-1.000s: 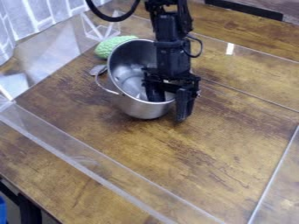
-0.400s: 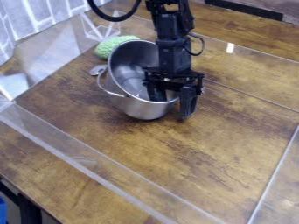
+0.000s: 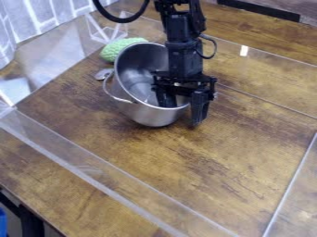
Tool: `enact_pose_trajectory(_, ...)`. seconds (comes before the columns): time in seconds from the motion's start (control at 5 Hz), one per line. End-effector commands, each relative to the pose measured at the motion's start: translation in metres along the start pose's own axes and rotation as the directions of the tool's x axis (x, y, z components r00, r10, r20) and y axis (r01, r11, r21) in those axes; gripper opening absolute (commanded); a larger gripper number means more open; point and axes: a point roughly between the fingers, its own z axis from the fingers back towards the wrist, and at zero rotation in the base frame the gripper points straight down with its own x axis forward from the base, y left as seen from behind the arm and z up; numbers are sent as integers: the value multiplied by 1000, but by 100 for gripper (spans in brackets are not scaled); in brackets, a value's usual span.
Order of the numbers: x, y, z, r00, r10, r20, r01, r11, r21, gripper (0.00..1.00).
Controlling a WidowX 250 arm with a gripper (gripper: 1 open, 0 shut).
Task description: Move the pink spoon to the left side of the table
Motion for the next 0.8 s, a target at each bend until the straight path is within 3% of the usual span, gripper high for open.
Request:
enact_pose_trajectory(0.0, 0, -16, 12, 998, -15, 55, 15, 1000, -3, 0)
enact_pose_trajectory(0.6, -5, 0, 1, 998, 23, 64, -21, 1000, -22, 0)
